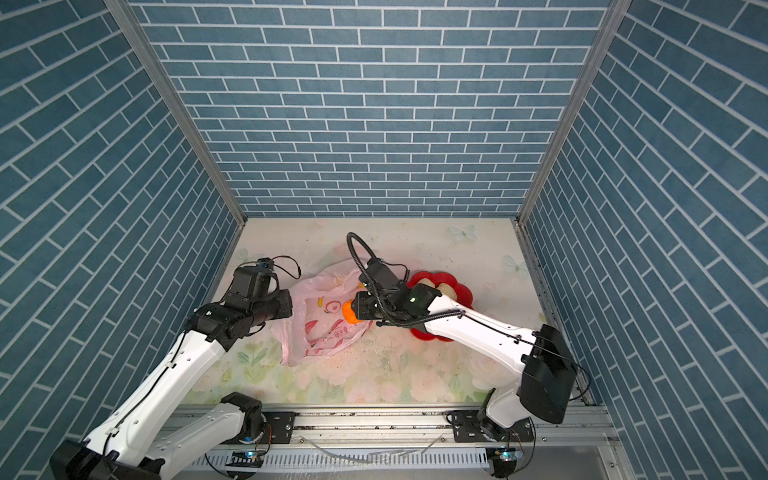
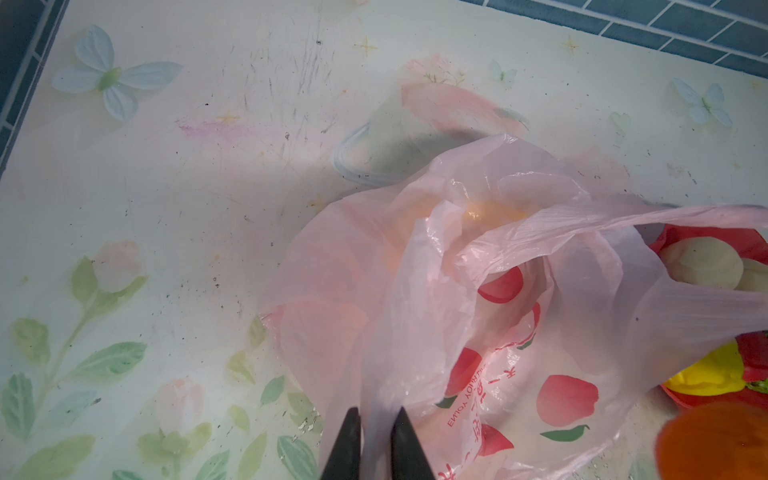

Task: Take the fake fruits out of the plastic bag
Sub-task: 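Lift the orange fruit out of the bag and carry it over the red plate, then lower the orange fruit onto the buns in the red plate and open the right gripper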

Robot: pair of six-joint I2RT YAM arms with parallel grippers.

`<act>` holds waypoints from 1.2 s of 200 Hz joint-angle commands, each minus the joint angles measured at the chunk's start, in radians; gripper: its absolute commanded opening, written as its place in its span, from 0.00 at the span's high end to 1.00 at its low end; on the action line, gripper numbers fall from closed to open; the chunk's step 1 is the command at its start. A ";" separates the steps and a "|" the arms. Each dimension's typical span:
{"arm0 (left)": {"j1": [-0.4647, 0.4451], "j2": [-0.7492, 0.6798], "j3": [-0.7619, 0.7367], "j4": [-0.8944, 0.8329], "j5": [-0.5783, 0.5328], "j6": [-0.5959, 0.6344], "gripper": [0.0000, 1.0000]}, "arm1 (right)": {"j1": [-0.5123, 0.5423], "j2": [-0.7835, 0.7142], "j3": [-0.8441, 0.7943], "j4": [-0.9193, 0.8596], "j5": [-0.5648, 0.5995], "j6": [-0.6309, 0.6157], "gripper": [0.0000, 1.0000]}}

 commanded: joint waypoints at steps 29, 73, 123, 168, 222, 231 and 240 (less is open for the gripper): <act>0.025 0.027 -0.019 0.041 0.066 0.018 0.84 | -0.130 -0.186 0.003 -0.249 0.108 -0.090 1.00; 0.026 0.038 -0.014 0.043 0.081 0.023 0.84 | -0.294 -0.229 0.084 -0.382 0.127 -0.191 1.00; 0.026 0.042 -0.011 0.045 0.080 0.030 0.84 | -0.484 -0.174 0.164 -0.396 0.069 -0.302 1.00; 0.026 0.028 -0.015 0.040 0.073 0.031 0.84 | -0.614 -0.049 0.200 -0.323 0.037 -0.371 1.00; 0.027 0.054 -0.025 0.063 0.072 0.030 0.84 | -0.678 0.164 0.281 -0.258 0.056 -0.435 1.00; 0.026 0.064 -0.023 0.065 0.074 0.032 0.83 | -0.685 0.199 0.297 -0.250 0.056 -0.442 1.00; 0.026 0.071 -0.022 0.067 0.074 0.033 0.84 | -0.691 0.233 0.313 -0.240 0.050 -0.449 1.00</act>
